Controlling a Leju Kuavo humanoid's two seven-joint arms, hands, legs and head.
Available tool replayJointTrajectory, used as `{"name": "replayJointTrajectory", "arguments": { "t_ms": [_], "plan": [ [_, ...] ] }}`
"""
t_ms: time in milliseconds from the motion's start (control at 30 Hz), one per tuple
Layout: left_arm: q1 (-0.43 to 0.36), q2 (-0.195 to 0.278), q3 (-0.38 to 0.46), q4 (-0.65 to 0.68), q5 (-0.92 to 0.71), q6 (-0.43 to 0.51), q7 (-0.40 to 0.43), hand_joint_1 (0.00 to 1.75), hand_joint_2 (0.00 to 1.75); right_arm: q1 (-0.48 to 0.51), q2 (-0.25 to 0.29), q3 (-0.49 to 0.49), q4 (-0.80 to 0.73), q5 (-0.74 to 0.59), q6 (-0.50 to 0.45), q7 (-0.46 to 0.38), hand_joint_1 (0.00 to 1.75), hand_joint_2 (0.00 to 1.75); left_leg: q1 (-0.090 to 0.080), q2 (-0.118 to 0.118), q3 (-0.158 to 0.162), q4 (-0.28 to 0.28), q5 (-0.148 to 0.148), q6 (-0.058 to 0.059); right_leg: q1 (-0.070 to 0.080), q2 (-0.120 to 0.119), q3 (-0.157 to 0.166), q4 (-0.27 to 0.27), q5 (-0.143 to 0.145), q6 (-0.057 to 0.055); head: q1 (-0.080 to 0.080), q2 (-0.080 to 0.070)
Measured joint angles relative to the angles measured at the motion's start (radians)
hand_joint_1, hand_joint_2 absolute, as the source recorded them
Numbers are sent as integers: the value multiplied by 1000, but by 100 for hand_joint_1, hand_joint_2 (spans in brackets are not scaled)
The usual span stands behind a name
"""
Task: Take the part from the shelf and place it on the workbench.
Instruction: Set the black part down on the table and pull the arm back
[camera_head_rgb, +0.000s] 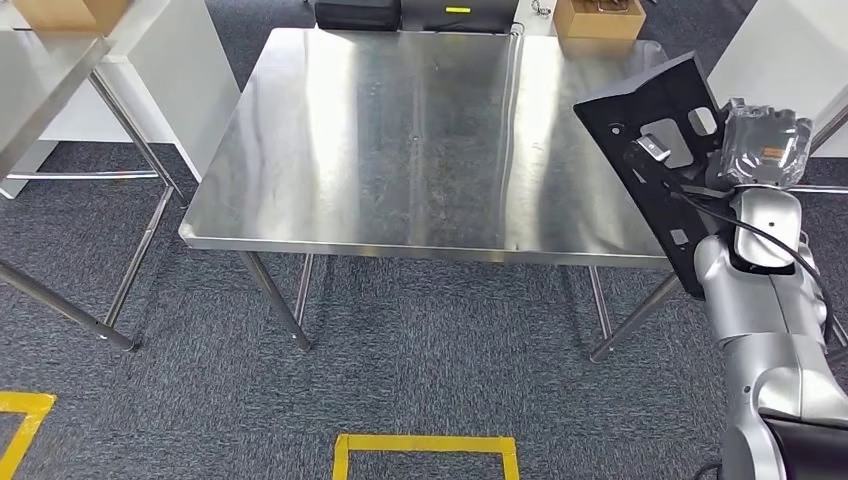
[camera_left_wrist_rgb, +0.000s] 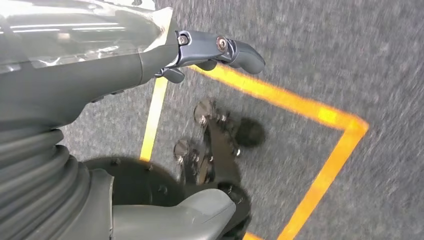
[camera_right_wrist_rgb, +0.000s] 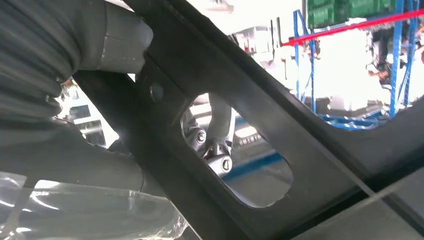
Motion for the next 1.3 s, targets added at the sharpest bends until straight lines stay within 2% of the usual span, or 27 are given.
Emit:
{"name": "replayJointTrajectory", "arguments": {
  "t_ms": [67, 100, 133, 167, 200, 267, 300, 333, 367, 433, 500, 533, 600, 633, 667, 700, 767, 833, 933, 1000, 1033, 1100, 1133, 1167, 1200, 1267, 1300],
  "plan": [
    [0, 1, 7, 0, 3, 1, 0, 0, 175, -34, 4, 12, 34, 8, 10, 6, 175, 175, 2, 0, 4, -3, 0, 7, -5, -2, -70, 132, -51, -3, 2, 0],
    [0, 1, 9, 0, 4, 1, 0, 0, 175, -46, 5, 17, 48, 11, 14, 9, 175, 175, 2, -1, 5, -3, -2, 8, -7, -2, -106, 195, -69, -1, 2, 0],
    [0, 0, 10, 0, 5, 1, 0, 0, 175, -53, 7, 22, 59, 13, 16, 10, 175, 175, 4, -2, 8, -3, -5, 6, -10, -2, -129, 233, -75, 6, 3, 0],
    [1, 0, 11, 0, 5, 1, 0, 0, 175, -57, 10, 27, 68, 14, 16, 10, 175, 175, 6, -3, 11, -2, -8, 4, -15, -2, -133, 229, -62, 16, 3, 0],
    [1, -1, 12, 0, 6, 1, 0, 0, 175, -61, 12, 30, 75, 15, 17, 10, 175, 175, 8, -4, 15, -1, -12, -1, -20, -3, -116, 185, -34, 28, 3, 0],
    [1, -1, 15, 0, 7, 1, 0, 0, 175, -73, 15, 35, 85, 15, 17, 10, 175, 175, 11, -8, 23, 7, -24, -14, -28, -6, -50, 38, 33, 49, 4, 0],
    [1, -1, 16, 0, 8, 1, 0, 0, 175, -79, 16, 37, 90, 15, 18, 11, 175, 175, 9, -9, 24, 11, -30, -21, -28, -5, -24, -17, 54, 50, 5, 0],
    [1, -1, 16, 0, 8, 1, 0, 0, 175, -84, 17, 39, 94, 15, 19, 11, 175, 175, 8, -9, 26, 14, -35, -27, -26, -5, -9, -48, 63, 45, 5, 0],
    [2, 0, 17, 0, 8, 1, 0, 0, 175, -87, 18, 42, 99, 16, 20, 11, 175, 175, 6, -9, 26, 15, -38, -32, -21, -3, -5, -52, 61, 35, 4, 0],
    [2, 0, 17, 0, 8, 1, -1, 0, 175, -89, 20, 46, 104, 16, 21, 12, 175, 175, 10, -7, 27, 17, -44, -39, -24, 0, -2, -52, 59, 16, 3, 0],
    [2, 0, 18, 0, 9, 1, -1, 0, 175, -92, 22, 48, 107, 16, 21, 12, 175, 175, 14, -4, 8, 62, -71, -48, -29, 1, 5, -53, 56, -2, 2, 0],
    [2, 0, 19, 0, 9, 1, -1, 0, 175, -94, 23, 49, 108, 17, 21, 12, 175, 175, 15, -3, -17, 114, -96, -52, -28, 1, 9, -54, 54, -9, 2, 0],
    [3, -1, 20, 0, 10, 1, -1, 0, 175, -98, 27, 53, 113, 18, 22, 12, 175, 175, 15, -2, -91, 249, -149, -57, -23, 1, 15, -53, 49, -20, 1, 0],
    [3, -1, 21, 0, 11, 1, -1, 0, 175, -102, 30, 56, 115, 19, 25, 12, 175, 175, 16, -2, -122, 296, -158, -58, -21, 1, 17, -53, 46, -24, 2, 0],
    [3, 0, 22, 0, 12, 1, -1, 0, 175, -108, 33, 62, 118, 20, 30, 12, 175, 175, 16, -2, -138, 308, -148, -57, -19, 2, 20, -53, 44, -26, 2, 0],
    [4, 0, 22, 0, 13, 1, -2, 0, 175, -117, 36, 71, 121, 21, 37, 12, 175, 175, 16, -2, -135, 282, -119, -53, -17, 4, 24, -53, 41, -27, 2, 0],
    [4, 2, 25, 0, 16, 1, -4, 0, 175, -151, 43, 95, 129, 21, 56, 15, 175, 175, 14, -2, -86, 151, -37, -42, -16, 9, 30, -53, 35, -26, 1, 0],
    [4, 5, 30, 0, 20, 0, -5, 0, 175, -194, 50, 123, 138, 21, 75, 18, 175, 175, 8, -2, -40, 45, 5, -31, -11, 14, 31, -53, 29, -19, 2, 0],
    [4, 8, 36, 0, 26, -4, -5, 0, 175, -255, 57, 163, 150, 21, 98, 21, 175, 175, 2, -2, -24, 17, 3, -20, -8, 15, 30, -56, 21, -3, 2, 0],
    [4, 9, 39, 0, 30, -8, -6, 0, 175, -289, 60, 182, 155, 21, 105, 23, 175, 175, 4, -2, -11, 0, 6, -10, -7, 10, 18, -26, 3, 1, 3, 0],
    [4, 10, 40, 0, 31, -10, -6, 0, 175, -304, 61, 190, 157, 21, 108, 24, 175, 175, 6, -2, -5, -7, 8, -6, -6, 7, -4, 17, -17, -1, 5, 0],
    [5, 14, 41, 0, 33, -16, -6, 0, 175, -327, 63, 205, 163, 21, 116, 24, 175, 175, 5, -4, 0, -8, 6, -2, -8, 6, -73, 147, -63, -5, 7, 0],
    [6, 16, 42, 0, 34, -18, -6, 0, 175, -334, 63, 212, 166, 20, 119, 24, 175, 175, 5, -5, 2, -8, 3, -2, -9, 6, -107, 202, -76, -3, 7, 0],
    [7, 17, 43, 0, 34, -20, -6, 0, 175, -338, 64, 218, 169, 20, 120, 24, 175, 175, 5, -6, 6, -7, -1, -2, -11, 6, -127, 227, -73, 4, 7, 0],
    [8, 17, 44, 0, 35, -22, -6, 0, 175, -342, 65, 224, 172, 19, 120, 23, 175, 175, 6, -7, 11, -7, -5, -4, -13, 5, -127, 210, -53, 14, 7, 0],
    [10, 19, 47, 0, 35, -26, -6, 0, 175, -355, 67, 233, 178, 15, 120, 23, 175, 175, 9, -9, 22, -3, -17, -13, -22, 0, -80, 82, 19, 37, 7, 0],
    [10, 21, 49, 1, 35, -29, -6, 0, 175, -365, 67, 237, 182, 11, 118, 23, 175, 175, 8, -9, 26, 2, -24, -19, -23, -2, -51, 16, 49, 43, 7, 0]
  ]
}}
